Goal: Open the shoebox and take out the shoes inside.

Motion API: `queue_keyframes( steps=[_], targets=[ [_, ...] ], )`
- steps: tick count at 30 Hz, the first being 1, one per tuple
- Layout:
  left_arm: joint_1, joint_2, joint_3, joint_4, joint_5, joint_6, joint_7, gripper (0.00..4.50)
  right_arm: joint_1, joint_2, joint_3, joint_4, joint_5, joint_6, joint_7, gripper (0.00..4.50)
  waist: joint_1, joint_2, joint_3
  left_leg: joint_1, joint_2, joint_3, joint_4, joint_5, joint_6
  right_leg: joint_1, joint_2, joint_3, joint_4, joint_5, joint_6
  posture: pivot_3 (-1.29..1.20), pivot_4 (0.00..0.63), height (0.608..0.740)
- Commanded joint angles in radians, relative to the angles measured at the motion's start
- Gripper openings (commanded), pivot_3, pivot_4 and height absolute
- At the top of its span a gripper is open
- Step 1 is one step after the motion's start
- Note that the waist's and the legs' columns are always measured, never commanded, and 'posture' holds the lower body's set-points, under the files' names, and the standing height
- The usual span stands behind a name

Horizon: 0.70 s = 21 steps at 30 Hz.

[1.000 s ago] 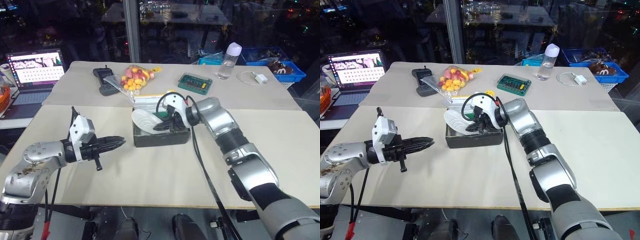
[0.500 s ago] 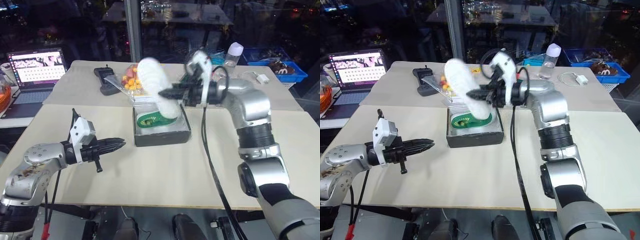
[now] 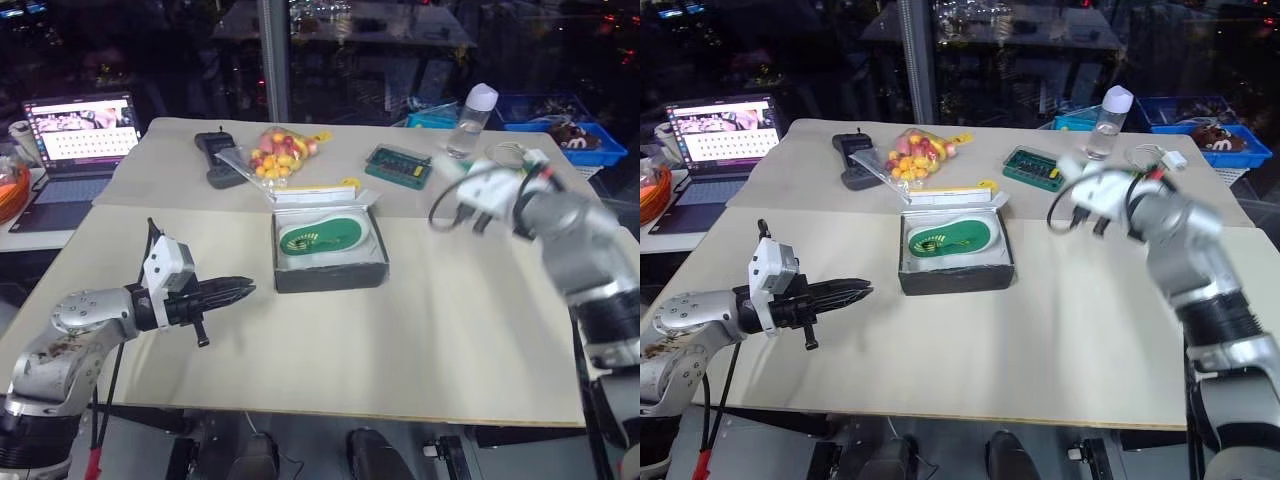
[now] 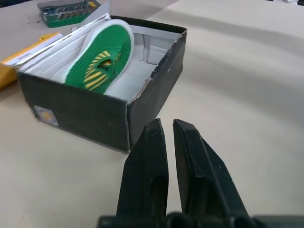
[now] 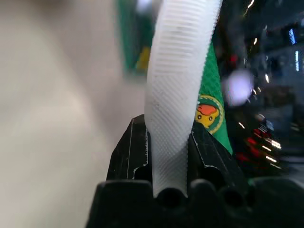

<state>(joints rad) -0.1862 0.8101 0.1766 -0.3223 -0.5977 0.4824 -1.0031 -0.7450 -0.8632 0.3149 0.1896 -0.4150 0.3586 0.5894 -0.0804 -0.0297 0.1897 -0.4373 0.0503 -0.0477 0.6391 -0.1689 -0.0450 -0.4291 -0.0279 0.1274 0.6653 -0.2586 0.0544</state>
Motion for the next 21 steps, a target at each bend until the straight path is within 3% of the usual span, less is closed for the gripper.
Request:
queue_keyframes(
  steps=[1, 7, 12, 21],
  targets=[
    [-0.013, 0.001, 0.012, -0.026, -0.019, 0.000, -0.005, 0.42, 0.042, 0.030, 0.026, -0.030, -0.102, -0.015, -0.076, 0.66, -0.007, 0.000, 0.000, 0.000, 0.000, 0.000, 0.000, 0.000, 0.000, 0.000, 0.000, 0.000, 0.001, 0.000, 0.000, 0.00, 0.150, 0.703],
    [-0.035, -0.004, 0.008, -0.018, -0.023, 0.009, -0.004, 0.42, 0.139, 0.098, 0.029, -0.008, -0.088, -0.003, -0.069, 0.66, -0.008, 0.001, 0.001, 0.000, 0.000, -0.001, 0.004, 0.000, 0.000, 0.003, 0.000, -0.001, 0.001, 0.001, 0.001, 0.00, 0.150, 0.703],
    [-0.035, -0.005, 0.007, -0.015, -0.017, 0.007, -0.010, 0.42, 0.190, 0.159, -0.035, -0.099, 0.015, 0.103, 0.037, 0.66, -0.007, 0.001, 0.000, 0.002, 0.000, -0.002, 0.004, 0.000, 0.000, 0.005, 0.001, -0.001, 0.000, 0.001, 0.001, 0.00, 0.150, 0.703],
    [-0.030, -0.013, 0.005, -0.019, -0.013, 0.010, -0.014, 0.42, 0.272, 0.149, -0.122, -0.300, 0.170, 0.216, 0.231, 3.72, -0.006, 0.000, 0.000, 0.005, 0.000, -0.003, 0.004, 0.000, 0.000, 0.008, 0.002, -0.002, 0.001, 0.001, 0.001, 0.00, 0.150, 0.703]
  ],
)
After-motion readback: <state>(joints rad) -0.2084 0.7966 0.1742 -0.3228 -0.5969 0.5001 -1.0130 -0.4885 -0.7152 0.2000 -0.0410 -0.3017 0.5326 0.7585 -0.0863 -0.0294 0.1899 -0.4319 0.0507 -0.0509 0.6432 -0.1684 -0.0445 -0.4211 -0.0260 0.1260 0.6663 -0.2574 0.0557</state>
